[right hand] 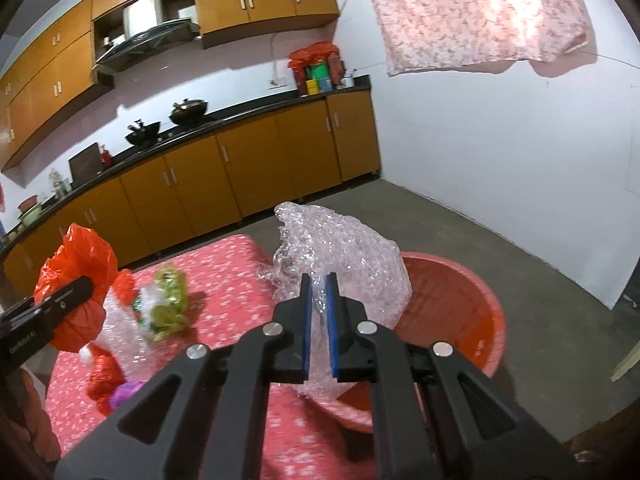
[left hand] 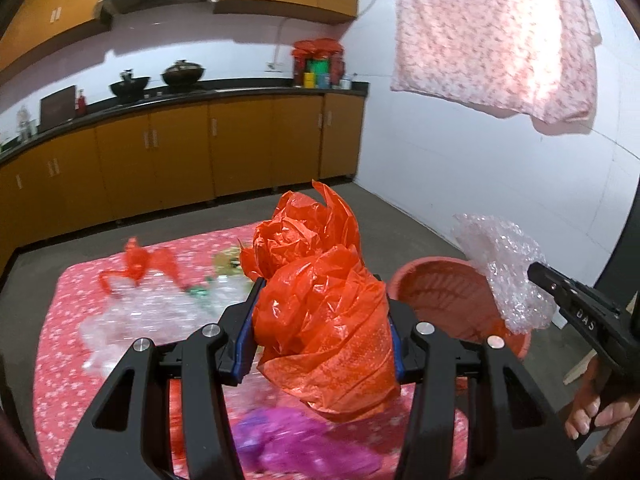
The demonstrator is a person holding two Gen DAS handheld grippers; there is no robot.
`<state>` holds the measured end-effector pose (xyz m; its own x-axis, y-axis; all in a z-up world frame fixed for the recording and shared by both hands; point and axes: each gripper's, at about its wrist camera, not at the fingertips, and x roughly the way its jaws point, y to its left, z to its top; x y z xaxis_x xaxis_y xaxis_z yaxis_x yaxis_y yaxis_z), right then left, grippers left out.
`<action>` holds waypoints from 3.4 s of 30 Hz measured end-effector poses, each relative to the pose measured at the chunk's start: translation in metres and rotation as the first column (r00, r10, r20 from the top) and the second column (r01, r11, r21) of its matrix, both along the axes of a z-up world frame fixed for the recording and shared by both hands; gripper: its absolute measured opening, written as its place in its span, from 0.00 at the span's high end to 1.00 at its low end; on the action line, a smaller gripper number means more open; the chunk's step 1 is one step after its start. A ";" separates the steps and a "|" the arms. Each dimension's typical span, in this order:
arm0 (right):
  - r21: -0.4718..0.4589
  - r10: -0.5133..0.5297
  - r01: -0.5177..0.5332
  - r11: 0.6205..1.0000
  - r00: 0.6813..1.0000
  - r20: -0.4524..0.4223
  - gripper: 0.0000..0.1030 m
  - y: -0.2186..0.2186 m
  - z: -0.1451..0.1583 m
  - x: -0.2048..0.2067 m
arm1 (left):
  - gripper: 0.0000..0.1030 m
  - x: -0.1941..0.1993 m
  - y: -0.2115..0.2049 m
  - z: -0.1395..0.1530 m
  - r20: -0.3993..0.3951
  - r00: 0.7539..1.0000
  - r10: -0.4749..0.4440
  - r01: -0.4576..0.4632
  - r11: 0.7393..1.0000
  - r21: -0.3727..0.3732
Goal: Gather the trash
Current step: 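Carry both items to the orange basket and open both tools to drop them, then grasp the purple bag with the right tool while the left tool grasps an orange bag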
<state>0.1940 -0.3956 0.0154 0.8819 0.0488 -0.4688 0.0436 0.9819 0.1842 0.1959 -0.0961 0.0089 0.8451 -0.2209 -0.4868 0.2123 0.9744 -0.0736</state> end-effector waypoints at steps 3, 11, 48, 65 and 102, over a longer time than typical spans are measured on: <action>-0.006 -0.020 0.020 1.000 1.000 -0.008 0.92 -0.012 -0.002 0.005 | 0.50 0.007 -0.016 -0.005 -0.017 0.999 -0.027 0.027 1.000 -0.003; -0.011 -0.058 0.057 0.998 0.998 -0.020 0.92 -0.042 -0.013 0.016 | 0.50 0.026 -0.069 -0.021 -0.062 0.991 -0.117 0.117 0.993 0.001; 0.109 -0.046 0.054 0.993 0.996 -0.077 0.83 -0.107 -0.057 0.059 | 0.42 0.083 -0.179 -0.084 -0.212 0.948 -0.238 0.258 0.963 0.077; 0.045 -0.079 0.082 0.996 0.994 -0.075 0.67 -0.094 -0.051 0.030 | 0.31 0.060 -0.141 -0.056 -0.177 0.967 -0.182 0.188 0.982 0.019; -0.150 0.506 -0.547 0.823 0.828 -0.243 0.31 0.225 -0.104 -0.009 | 0.15 -0.097 0.207 -0.074 -0.064 0.826 0.560 -0.555 0.828 0.075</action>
